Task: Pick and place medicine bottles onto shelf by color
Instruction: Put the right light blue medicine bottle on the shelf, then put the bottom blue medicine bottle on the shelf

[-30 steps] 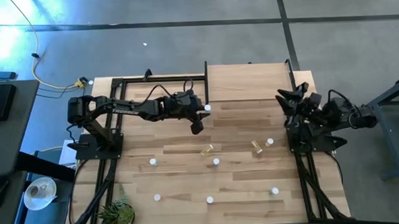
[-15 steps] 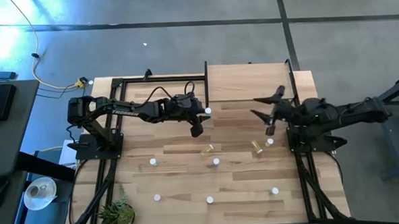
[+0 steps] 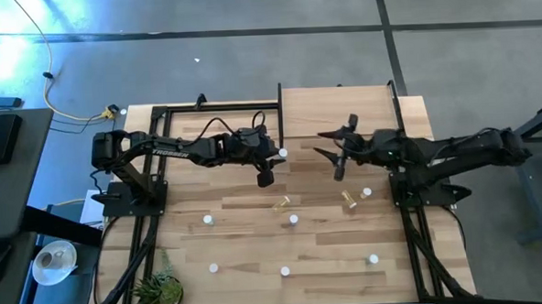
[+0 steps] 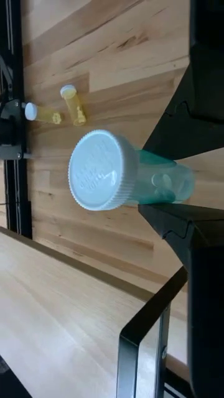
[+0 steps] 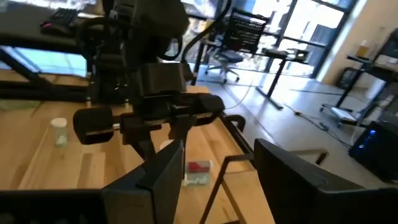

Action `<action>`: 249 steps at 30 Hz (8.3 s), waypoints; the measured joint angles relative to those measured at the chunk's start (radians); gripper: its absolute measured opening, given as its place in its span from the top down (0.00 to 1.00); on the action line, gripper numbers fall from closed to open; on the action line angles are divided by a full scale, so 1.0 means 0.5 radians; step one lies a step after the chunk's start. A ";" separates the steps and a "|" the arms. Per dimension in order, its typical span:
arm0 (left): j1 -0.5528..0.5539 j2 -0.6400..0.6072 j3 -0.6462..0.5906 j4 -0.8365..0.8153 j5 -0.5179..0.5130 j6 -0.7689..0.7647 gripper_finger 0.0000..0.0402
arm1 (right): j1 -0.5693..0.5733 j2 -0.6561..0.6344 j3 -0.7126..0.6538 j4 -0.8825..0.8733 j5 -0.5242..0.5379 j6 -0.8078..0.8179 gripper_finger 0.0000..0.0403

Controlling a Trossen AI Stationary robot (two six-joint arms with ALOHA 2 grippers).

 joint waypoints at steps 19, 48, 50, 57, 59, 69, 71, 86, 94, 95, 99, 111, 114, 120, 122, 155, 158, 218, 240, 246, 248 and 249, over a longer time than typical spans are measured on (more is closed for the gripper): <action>0.000 0.000 -0.001 -0.048 0.001 0.000 0.75 | -0.308 0.672 0.409 -0.156 -0.677 -0.009 0.53; 0.000 0.000 -0.001 0.190 -0.074 0.001 0.75 | -0.308 0.926 0.535 -0.169 -0.641 -0.032 0.60; 0.000 0.000 -0.001 0.205 -0.074 0.001 0.75 | -0.308 0.925 0.535 -0.176 -0.639 -0.028 0.65; 0.000 0.000 -0.001 0.220 -0.074 0.001 0.75 | -0.308 0.925 0.535 -0.184 -0.637 -0.016 0.74; -0.001 0.000 -0.001 0.219 -0.074 0.001 0.75 | -0.308 0.925 0.535 -0.186 -0.637 -0.016 0.75; 0.000 0.000 -0.001 0.219 -0.075 0.062 0.75 | -0.308 0.925 0.535 -0.188 -0.636 -0.049 0.75; 0.000 0.000 -0.001 0.221 -0.074 0.096 0.74 | -0.308 0.918 0.535 -0.193 -0.617 -0.052 0.75; 0.000 -0.002 -0.001 0.232 -0.211 0.157 0.53 | -0.315 0.616 0.534 -0.298 -0.271 -0.085 0.75; 0.000 -0.002 -0.001 0.233 -0.210 0.157 0.53 | -0.453 0.328 0.534 -0.325 0.071 -0.084 0.75; 0.000 -0.002 -0.001 0.233 -0.210 0.157 0.53 | -0.488 0.288 0.534 -0.349 0.086 -0.084 0.75; 0.000 -0.002 -0.001 0.233 -0.210 0.158 0.53 | -0.643 0.151 0.534 -0.376 0.185 -0.034 0.75; 0.000 -0.002 -0.001 0.233 -0.209 0.157 0.54 | -1.125 -0.024 0.534 -0.667 0.277 0.248 0.75; 0.000 -0.002 -0.001 0.231 -0.209 0.157 0.54 | -1.213 -0.014 0.534 -0.794 0.273 0.347 0.75; 0.000 -0.002 -0.001 0.220 -0.209 0.157 0.54 | -1.365 -0.010 0.534 -0.989 0.273 0.512 0.75; 0.000 -0.002 -0.001 0.217 -0.209 0.157 0.54 | -1.411 -0.010 0.534 -1.082 0.273 0.577 0.75; 0.000 -0.001 -0.001 0.210 -0.207 0.157 0.54 | -1.598 0.012 0.110 -0.946 0.545 0.941 0.75; 0.000 -0.001 -0.001 0.210 -0.207 0.157 0.54 | -1.599 0.059 0.110 -0.949 0.546 0.912 0.75; 0.000 -0.001 -0.001 0.202 -0.208 0.157 0.54 | -1.600 0.285 0.111 -0.905 0.747 0.927 0.59; 0.000 -0.001 -0.001 0.203 -0.208 0.157 0.54 | -1.598 0.081 0.111 -0.879 0.648 0.810 0.58; 0.000 -0.005 0.000 0.158 -0.211 0.157 0.54 | -1.598 -0.020 0.111 -0.891 0.493 0.806 0.58; 0.000 -0.029 0.000 0.092 -0.225 0.157 0.54 | -1.595 -0.066 0.111 -0.892 0.369 0.806 0.58; 0.000 -0.045 0.000 0.070 -0.236 0.157 0.54 | -1.589 -0.088 0.111 -0.892 0.297 0.806 0.58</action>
